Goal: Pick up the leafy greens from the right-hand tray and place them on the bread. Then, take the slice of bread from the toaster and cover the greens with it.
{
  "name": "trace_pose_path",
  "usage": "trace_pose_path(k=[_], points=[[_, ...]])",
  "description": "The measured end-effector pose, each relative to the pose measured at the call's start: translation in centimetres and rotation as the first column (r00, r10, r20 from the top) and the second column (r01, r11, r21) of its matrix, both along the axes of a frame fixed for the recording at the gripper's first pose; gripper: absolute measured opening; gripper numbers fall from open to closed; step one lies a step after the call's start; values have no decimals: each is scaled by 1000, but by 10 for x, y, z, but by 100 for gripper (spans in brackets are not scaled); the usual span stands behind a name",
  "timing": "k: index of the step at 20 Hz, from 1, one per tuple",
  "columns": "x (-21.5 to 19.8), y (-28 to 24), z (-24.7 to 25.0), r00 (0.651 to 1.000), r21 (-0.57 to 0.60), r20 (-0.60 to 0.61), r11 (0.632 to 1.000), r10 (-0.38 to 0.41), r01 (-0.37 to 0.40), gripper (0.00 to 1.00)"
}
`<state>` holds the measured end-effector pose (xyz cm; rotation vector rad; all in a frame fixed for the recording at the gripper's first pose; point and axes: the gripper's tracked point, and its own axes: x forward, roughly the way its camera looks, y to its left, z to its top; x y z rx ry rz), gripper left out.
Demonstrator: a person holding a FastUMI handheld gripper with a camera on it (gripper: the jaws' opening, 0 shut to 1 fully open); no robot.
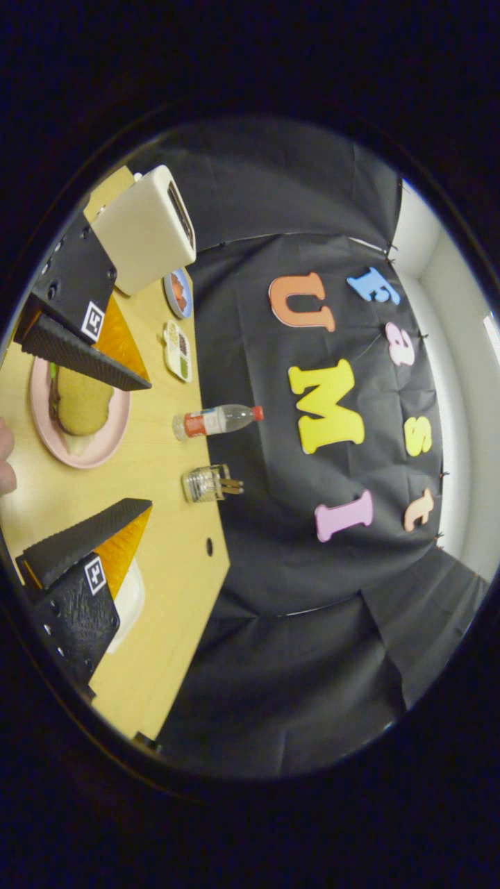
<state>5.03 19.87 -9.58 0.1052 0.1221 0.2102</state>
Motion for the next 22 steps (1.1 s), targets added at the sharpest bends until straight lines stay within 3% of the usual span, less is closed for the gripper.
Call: trace_pose_path(k=[3, 5, 14, 22], points=[[-19, -39, 28, 997, -81, 71, 997, 1, 5, 96], [-36, -75, 55, 990, -133, 137, 990, -36, 54, 96], [-105, -187, 126, 946, -119, 297, 978, -132, 173, 95], [-168, -220, 157, 915, -120, 347, 957, -208, 263, 96]])
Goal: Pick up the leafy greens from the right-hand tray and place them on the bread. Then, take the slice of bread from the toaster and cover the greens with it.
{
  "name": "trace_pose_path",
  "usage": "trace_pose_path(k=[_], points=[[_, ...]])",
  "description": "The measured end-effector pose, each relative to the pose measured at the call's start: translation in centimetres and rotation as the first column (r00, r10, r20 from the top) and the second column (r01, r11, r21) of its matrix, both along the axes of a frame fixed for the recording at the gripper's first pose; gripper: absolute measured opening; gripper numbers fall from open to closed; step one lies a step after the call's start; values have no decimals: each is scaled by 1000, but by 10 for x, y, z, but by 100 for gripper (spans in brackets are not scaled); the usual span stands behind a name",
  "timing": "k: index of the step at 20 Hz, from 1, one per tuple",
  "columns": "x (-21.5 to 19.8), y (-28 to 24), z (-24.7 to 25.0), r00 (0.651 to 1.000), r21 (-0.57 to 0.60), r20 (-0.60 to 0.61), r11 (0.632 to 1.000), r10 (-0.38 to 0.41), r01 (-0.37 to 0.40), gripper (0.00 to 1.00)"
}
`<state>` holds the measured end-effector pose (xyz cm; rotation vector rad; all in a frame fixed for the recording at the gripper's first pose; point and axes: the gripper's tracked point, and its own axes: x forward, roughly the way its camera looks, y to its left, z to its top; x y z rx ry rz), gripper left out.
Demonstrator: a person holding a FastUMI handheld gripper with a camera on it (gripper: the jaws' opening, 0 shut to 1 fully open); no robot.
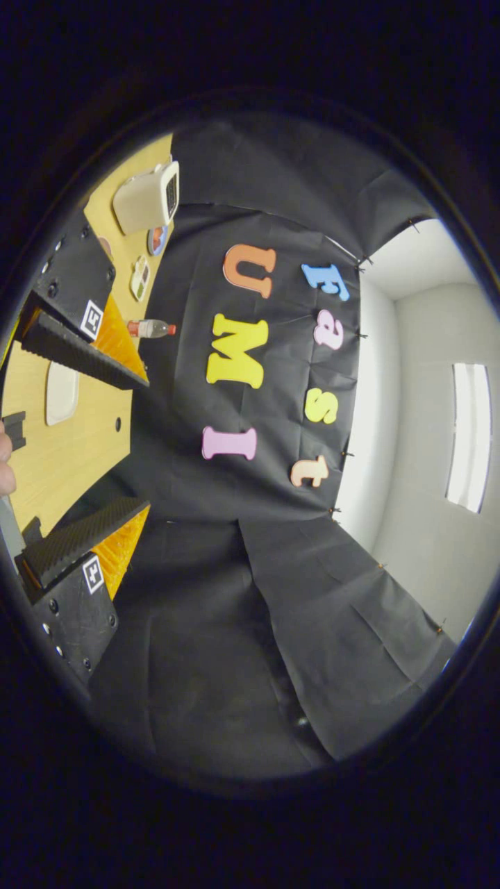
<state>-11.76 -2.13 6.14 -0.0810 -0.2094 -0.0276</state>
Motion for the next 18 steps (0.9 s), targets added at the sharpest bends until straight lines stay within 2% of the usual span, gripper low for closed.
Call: trace_pose_path(k=[4, 9, 18], points=[[-10, 15, 4, 1000, -32, 9, 999, -14, 14, 97], [-7, 45, -4, 1000, -20, -14, 1000, 21, -22, 95], [17, 45, -9, 1000, 59, -14, 998, 13, -13, 95]])
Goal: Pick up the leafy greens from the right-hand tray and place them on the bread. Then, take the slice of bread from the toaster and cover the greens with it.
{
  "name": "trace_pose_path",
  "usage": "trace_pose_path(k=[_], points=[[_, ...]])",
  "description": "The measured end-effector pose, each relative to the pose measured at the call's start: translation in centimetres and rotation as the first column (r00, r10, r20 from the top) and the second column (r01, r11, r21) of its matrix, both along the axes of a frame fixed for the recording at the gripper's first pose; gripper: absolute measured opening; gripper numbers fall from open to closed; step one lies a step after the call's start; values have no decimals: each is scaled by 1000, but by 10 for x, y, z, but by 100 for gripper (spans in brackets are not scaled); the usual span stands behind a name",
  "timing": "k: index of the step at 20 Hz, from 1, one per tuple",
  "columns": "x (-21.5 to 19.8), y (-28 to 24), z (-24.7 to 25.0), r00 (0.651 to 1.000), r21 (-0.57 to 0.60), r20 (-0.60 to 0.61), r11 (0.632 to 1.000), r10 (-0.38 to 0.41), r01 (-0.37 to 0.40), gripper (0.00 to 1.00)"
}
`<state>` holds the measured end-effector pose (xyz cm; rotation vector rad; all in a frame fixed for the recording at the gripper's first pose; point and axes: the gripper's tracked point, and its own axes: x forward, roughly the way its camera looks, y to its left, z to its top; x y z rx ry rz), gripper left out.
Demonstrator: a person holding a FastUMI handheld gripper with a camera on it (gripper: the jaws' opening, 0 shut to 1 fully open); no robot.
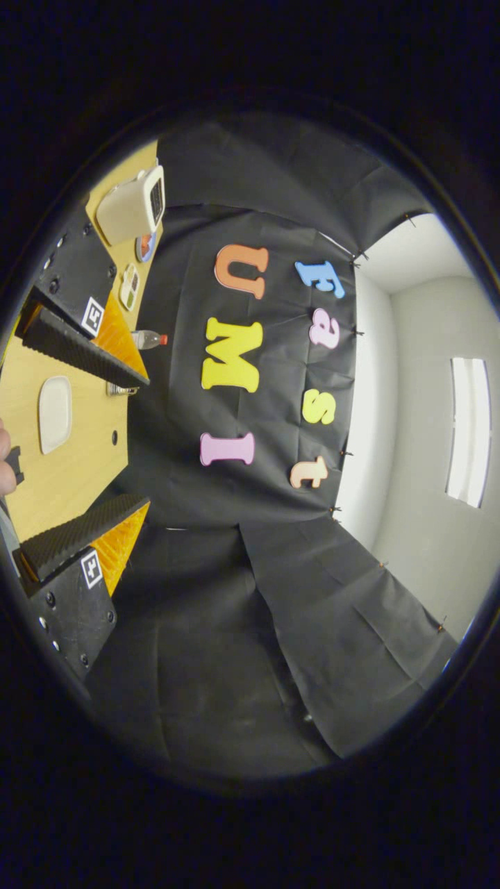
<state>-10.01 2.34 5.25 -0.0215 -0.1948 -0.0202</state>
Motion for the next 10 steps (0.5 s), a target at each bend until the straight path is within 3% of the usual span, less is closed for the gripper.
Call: trace_pose_path(k=[10], points=[[19, -4, -15, 999, 47, -47, 999, -21, 23, 95]])
